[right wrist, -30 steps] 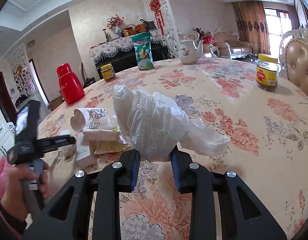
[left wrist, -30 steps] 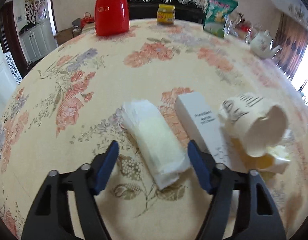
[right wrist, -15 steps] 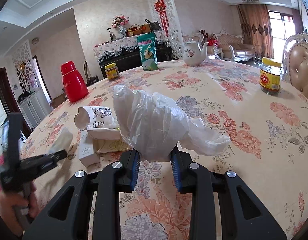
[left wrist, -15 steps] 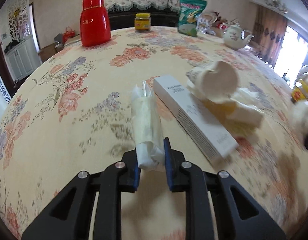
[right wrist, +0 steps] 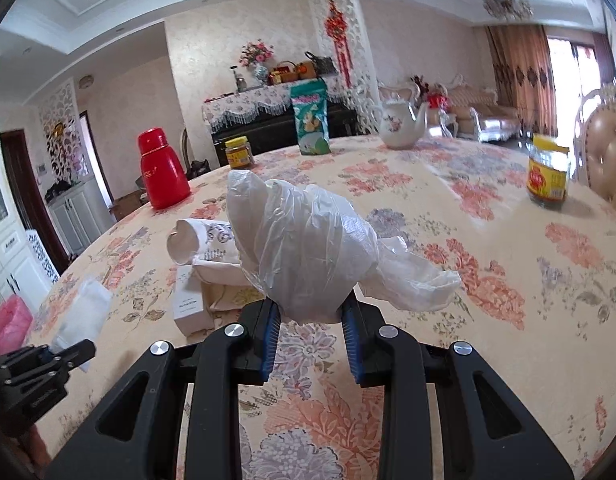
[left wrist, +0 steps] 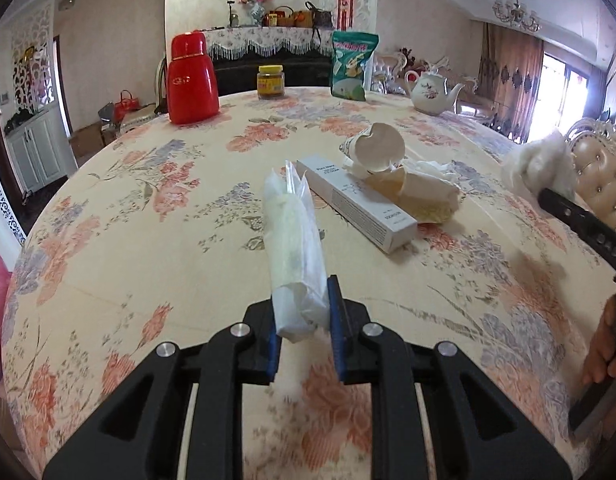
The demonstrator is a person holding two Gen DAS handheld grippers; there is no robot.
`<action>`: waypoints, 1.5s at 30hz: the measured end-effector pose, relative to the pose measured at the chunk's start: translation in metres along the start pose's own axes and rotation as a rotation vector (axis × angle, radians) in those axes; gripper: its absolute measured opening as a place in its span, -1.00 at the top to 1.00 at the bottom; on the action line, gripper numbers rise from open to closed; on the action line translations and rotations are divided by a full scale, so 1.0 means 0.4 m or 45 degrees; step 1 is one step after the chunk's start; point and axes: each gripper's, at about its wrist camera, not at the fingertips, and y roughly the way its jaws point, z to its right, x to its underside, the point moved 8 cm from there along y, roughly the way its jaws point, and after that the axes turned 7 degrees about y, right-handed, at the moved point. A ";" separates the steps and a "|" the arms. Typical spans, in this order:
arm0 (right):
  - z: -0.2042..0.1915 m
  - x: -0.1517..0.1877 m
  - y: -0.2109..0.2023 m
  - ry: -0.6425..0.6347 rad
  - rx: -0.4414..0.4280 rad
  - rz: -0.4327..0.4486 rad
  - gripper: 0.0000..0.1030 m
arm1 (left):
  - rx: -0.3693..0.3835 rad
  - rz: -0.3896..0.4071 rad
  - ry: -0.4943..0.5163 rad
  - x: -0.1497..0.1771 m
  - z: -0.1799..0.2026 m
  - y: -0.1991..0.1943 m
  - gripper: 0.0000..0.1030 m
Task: Collect trash
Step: 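Grasp the wrapped white tissue pack with the left tool while the right holds the bag, then carry the tissue pack and bag to the pink bin and open both tools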
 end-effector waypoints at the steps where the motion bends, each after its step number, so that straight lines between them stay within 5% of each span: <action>1: -0.012 0.004 0.000 -0.027 -0.005 -0.006 0.44 | 0.002 0.011 -0.008 0.004 -0.002 -0.012 0.62; 11: -0.102 0.062 -0.008 -0.203 0.012 -0.121 0.45 | -0.011 0.099 -0.001 0.028 -0.014 -0.098 0.62; 27: -0.249 0.145 -0.121 -0.354 -0.092 -0.147 0.44 | -0.061 0.215 0.022 0.062 -0.055 -0.203 0.62; 38: -0.434 0.198 -0.122 -0.449 -0.227 -0.187 0.45 | -0.098 0.207 -0.049 0.116 -0.241 -0.237 0.61; 45: -0.643 0.255 -0.110 -0.549 -0.399 -0.246 0.44 | -0.176 0.173 -0.113 0.150 -0.435 -0.273 0.62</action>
